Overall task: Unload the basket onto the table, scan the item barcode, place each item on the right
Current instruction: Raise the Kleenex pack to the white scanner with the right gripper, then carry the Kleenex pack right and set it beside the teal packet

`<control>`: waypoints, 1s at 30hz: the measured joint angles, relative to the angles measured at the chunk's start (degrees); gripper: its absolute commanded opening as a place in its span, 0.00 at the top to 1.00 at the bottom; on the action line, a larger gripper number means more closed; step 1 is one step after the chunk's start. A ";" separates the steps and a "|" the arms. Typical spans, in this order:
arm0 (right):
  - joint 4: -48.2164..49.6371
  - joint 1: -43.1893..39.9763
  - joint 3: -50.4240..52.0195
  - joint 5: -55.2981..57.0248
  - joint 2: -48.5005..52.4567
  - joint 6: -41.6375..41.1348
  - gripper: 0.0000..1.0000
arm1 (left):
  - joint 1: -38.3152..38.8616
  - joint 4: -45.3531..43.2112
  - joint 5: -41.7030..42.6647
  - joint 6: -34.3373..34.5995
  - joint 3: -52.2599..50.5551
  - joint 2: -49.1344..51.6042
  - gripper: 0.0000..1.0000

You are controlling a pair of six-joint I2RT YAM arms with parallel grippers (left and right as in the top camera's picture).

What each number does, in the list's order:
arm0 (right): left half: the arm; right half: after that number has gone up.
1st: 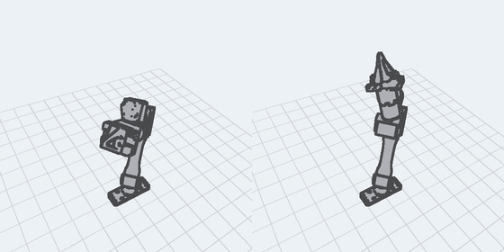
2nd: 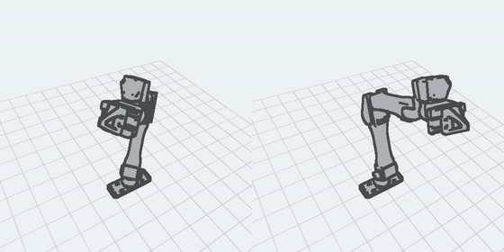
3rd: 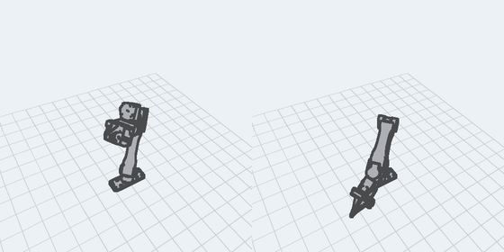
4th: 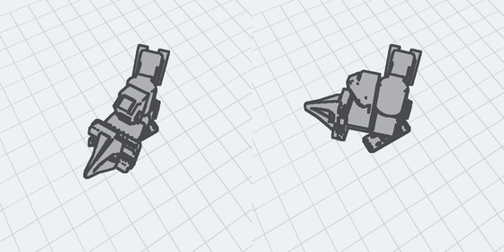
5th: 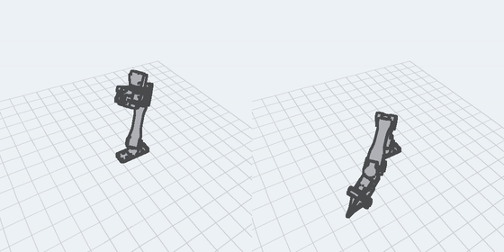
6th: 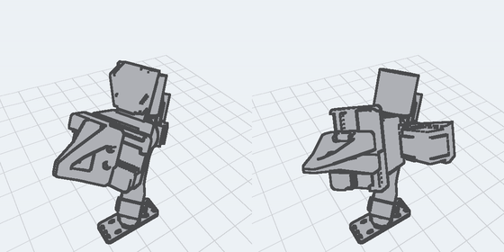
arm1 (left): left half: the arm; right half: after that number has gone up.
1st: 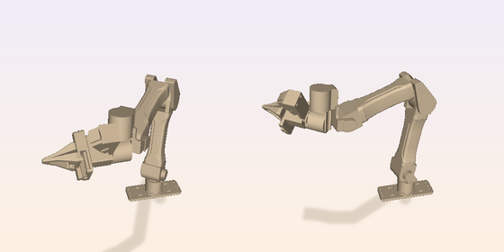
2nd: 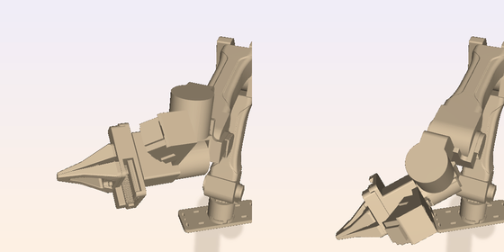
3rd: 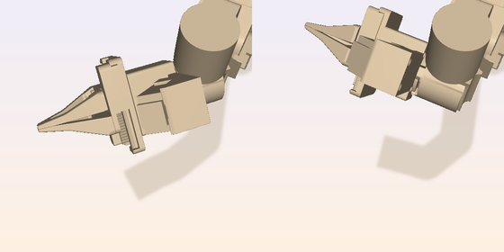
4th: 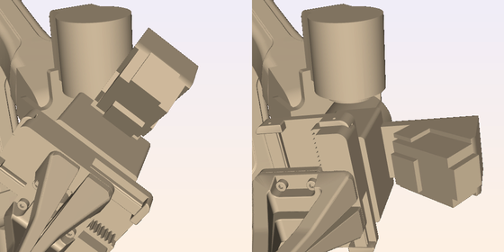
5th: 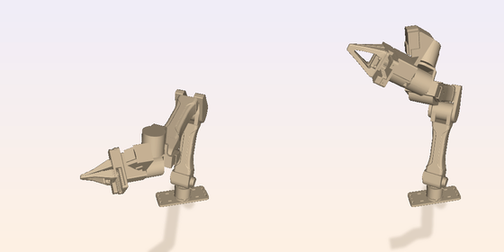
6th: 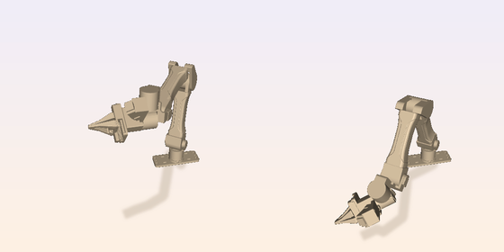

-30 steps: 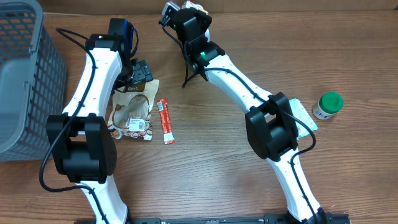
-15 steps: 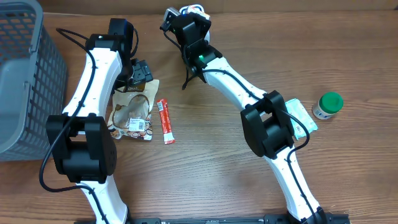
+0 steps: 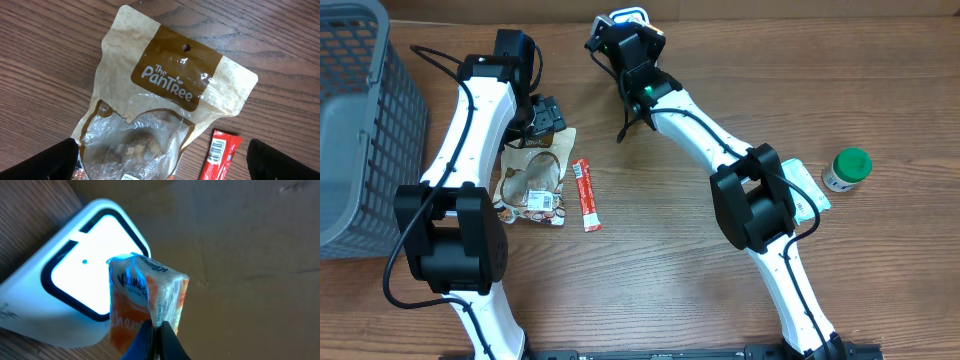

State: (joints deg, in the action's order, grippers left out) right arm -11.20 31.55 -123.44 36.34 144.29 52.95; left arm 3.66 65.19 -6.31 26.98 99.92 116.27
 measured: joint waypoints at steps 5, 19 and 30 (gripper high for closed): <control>-0.42 -0.46 0.00 1.20 0.00 -3.72 0.97 | 0.00 0.00 0.00 0.02 0.00 0.00 0.00; -30.01 -1.09 -0.46 -6.10 -20.55 -28.33 0.96 | 0.00 -0.04 0.00 0.02 -0.02 0.02 0.00; -70.14 -14.62 0.90 -29.53 -27.08 -48.92 0.96 | 0.00 0.00 0.00 0.02 0.00 0.00 0.00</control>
State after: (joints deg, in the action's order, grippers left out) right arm -81.34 16.93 -122.54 6.81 117.21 4.03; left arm 3.66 65.19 -6.31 27.00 99.92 116.27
